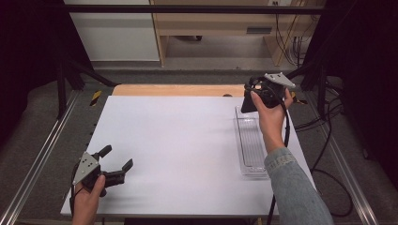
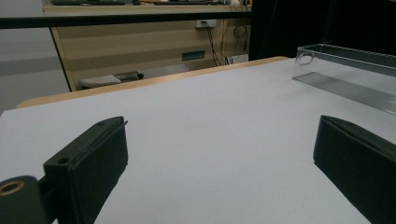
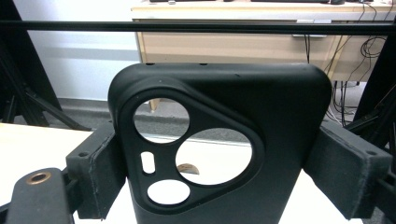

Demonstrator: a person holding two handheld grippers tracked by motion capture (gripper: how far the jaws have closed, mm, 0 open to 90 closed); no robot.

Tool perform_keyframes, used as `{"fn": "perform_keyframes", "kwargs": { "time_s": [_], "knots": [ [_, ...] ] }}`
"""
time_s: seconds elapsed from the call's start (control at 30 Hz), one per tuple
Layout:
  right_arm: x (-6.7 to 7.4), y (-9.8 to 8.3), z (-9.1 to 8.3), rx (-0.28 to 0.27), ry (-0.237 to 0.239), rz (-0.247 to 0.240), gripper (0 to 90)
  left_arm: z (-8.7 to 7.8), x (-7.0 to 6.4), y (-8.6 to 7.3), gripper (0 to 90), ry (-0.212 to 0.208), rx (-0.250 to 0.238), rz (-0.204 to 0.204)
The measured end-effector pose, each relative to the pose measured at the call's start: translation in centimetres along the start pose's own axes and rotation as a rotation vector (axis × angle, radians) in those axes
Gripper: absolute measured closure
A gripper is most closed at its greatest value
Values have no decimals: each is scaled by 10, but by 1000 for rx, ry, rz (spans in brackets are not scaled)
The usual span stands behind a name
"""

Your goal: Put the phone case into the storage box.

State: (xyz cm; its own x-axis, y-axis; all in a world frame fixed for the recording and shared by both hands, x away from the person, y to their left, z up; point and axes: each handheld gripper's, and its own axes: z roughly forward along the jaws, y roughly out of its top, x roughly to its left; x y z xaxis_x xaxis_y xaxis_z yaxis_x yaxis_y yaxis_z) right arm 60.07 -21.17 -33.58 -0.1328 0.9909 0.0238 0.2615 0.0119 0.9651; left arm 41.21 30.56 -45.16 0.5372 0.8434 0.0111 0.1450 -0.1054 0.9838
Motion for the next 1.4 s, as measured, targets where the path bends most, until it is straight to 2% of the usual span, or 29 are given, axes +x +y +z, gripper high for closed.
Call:
{"fn": "perform_keyframes", "kwargs": {
  "time_s": [0.43, 0.77, 1.1, 1.33, 1.4],
  "knots": [
    [-3, -8, 12, 22, -31, 5, 139, 1, -1, 0, 33, -4, 1, 6],
    [5, -26, 32, 58, -41, 8, 137, 1, -1, 0, 33, -4, -2, 4],
    [6, -37, 45, 89, -65, 5, 137, 2, -1, 0, 33, -6, -1, 3],
    [3, -45, 50, 111, -79, 14, 136, 2, -1, -1, 33, -7, -1, 2],
    [1, -47, 51, 119, -79, 36, 136, 3, -1, -1, 33, -11, 2, 3]
  ]
}}
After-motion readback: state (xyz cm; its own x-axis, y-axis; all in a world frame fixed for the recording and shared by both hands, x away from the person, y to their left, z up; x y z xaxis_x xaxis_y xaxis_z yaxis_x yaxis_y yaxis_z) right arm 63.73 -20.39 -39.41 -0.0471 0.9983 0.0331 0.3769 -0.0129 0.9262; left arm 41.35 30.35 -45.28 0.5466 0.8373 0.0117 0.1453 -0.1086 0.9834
